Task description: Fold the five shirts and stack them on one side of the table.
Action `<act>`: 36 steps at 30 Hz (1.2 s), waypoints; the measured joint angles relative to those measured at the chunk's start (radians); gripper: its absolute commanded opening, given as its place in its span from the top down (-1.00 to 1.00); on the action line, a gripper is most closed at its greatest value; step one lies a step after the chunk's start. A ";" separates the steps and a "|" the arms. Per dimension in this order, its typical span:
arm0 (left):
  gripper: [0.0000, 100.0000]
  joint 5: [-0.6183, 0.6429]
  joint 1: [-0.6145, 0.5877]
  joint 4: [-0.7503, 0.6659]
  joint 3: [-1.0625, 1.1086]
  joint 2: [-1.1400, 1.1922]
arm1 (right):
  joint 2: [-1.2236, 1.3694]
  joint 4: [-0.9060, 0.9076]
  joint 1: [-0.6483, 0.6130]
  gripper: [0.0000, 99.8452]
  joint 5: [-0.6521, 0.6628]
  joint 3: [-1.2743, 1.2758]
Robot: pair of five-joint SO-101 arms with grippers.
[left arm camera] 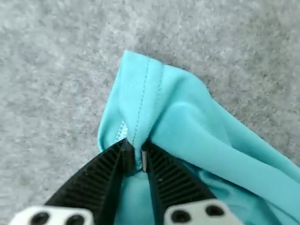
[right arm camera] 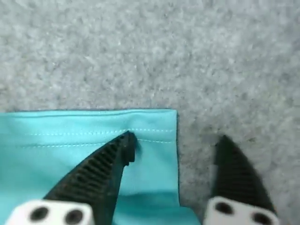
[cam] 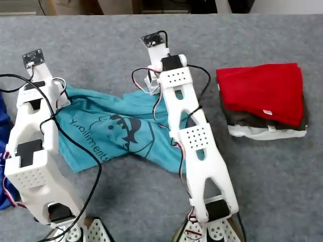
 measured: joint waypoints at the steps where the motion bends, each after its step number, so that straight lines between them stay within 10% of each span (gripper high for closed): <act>1: 0.96 0.000 0.000 0.000 0.000 0.000 | 0.000 -0.009 0.002 1.00 0.000 0.000; 20: 0.96 0.005 0.000 0.009 -0.005 -0.020 | -0.015 0.000 0.028 1.00 -0.044 -0.146; 36: 0.96 0.048 0.068 0.548 -0.413 -0.726 | -0.993 0.069 0.041 1.00 -0.060 -0.178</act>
